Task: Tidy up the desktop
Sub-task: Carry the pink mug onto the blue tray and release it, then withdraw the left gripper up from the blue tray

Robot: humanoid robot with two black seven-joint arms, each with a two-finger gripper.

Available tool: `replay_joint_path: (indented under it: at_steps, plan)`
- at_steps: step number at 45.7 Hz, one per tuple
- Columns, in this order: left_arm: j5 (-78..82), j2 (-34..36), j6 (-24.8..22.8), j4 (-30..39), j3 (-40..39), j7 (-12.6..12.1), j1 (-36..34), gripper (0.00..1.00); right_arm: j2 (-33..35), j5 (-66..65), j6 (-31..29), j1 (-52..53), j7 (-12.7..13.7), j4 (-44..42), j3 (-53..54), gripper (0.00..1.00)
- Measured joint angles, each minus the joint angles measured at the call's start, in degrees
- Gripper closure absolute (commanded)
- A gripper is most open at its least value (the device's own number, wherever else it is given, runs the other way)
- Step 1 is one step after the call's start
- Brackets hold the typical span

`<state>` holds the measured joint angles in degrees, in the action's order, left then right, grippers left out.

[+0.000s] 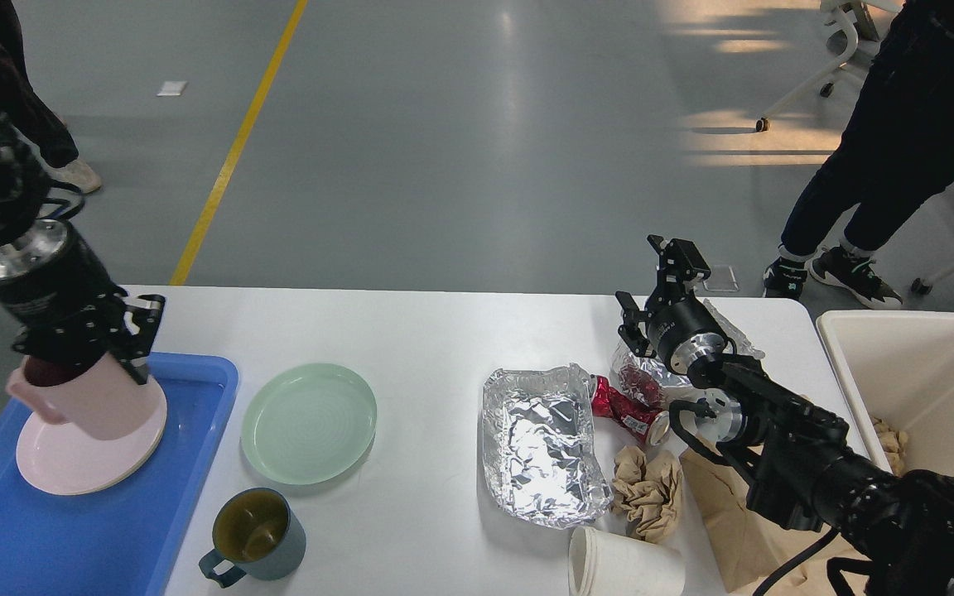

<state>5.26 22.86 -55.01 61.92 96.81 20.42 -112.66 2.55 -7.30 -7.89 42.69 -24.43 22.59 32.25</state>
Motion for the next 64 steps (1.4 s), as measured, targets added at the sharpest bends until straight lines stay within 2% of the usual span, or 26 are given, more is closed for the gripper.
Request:
replay_joint_path:
  at_steps: [6,11,19,49,57,64]
  plan:
    - [0.1,7.7,0.0,-2.7,2.8,-0.3,3.5,1.00,0.0,0.0,0.0,0.0,0.0,0.0,0.0,0.00]
    - [0.1,13.0,0.0,-8.0,2.6,-0.3,10.7,1.00,0.0,0.0,0.0,0.0,0.0,0.0,0.0,0.00]
    - [-0.1,16.8,0.0,-14.6,0.5,0.1,19.0,1.00,0.0,0.0,0.0,0.0,0.0,0.0,0.0,0.00]
    - [-0.6,15.3,0.0,-32.9,-12.7,-0.4,44.1,0.99,0.0,0.0,0.0,0.0,0.0,0.0,0.0,0.00]
    - [-0.5,15.3,0.0,-34.8,-14.0,-0.5,47.6,0.94,0.0,0.0,0.0,0.0,0.0,0.0,0.0,0.00]
    - [-0.3,15.2,0.0,-34.9,-13.8,-0.5,47.9,0.93,0.0,0.0,0.0,0.0,0.0,0.0,0.0,0.00]
